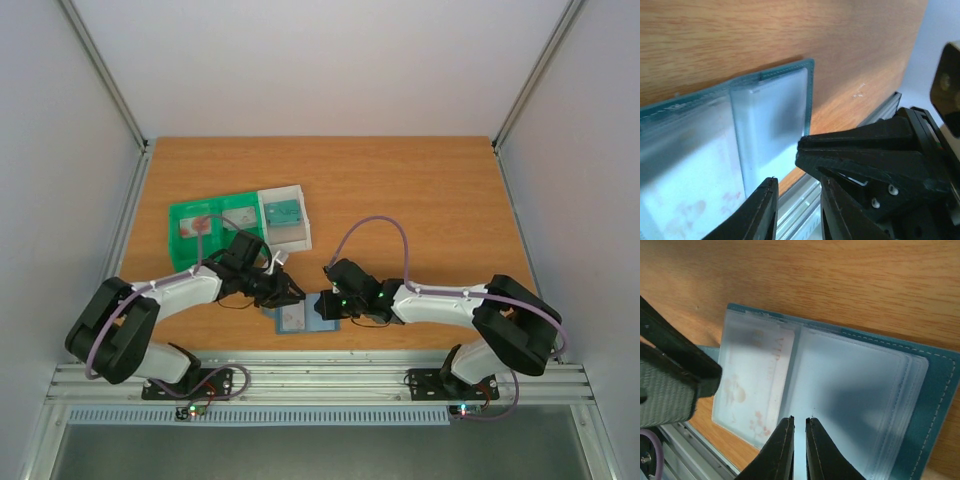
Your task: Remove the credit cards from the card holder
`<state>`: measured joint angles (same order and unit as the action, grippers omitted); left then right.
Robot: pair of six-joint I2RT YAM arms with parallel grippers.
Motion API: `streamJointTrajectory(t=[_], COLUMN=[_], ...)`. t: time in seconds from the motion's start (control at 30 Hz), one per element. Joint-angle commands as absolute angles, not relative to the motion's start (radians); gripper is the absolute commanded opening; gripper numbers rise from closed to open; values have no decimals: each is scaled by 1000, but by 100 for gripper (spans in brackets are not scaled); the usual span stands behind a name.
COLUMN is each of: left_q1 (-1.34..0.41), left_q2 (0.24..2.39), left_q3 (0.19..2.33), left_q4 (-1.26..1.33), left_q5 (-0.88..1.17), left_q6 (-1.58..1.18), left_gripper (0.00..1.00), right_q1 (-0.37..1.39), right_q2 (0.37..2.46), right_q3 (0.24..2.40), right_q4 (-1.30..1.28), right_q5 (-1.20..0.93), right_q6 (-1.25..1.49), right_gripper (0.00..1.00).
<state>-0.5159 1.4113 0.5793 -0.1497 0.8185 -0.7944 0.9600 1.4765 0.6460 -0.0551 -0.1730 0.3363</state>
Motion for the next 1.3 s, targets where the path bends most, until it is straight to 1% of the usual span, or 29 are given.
streamJointTrajectory(t=[0.0, 0.13, 0.43, 0.6, 0.97, 1.27], left_q1=[-520, -510, -489, -488, -488, -488], left_q2=[1364, 1352, 1397, 1408, 1426, 1429], left_q3=[633, 647, 604, 611, 615, 621], left_q4=[-242, -338, -305, -330, -359, -351], left_q5=[689, 626, 622, 591, 543, 526], left_q6=[-747, -684, -657, -636, -613, -607], left_gripper=[26, 31, 40, 45, 48, 49], right_q1=[956, 956, 956, 956, 956, 956], right_q2=[1452, 1459, 1558, 1596, 1606, 1611], right_q3=[637, 642, 683, 683, 658, 660], right_q4=[-43, -11, 57, 68, 67, 54], right_q5=[-186, -219, -257, -257, -245, -242], right_q6=[358, 379, 410, 413, 432, 430], right_gripper=[9, 9, 9, 9, 9, 9])
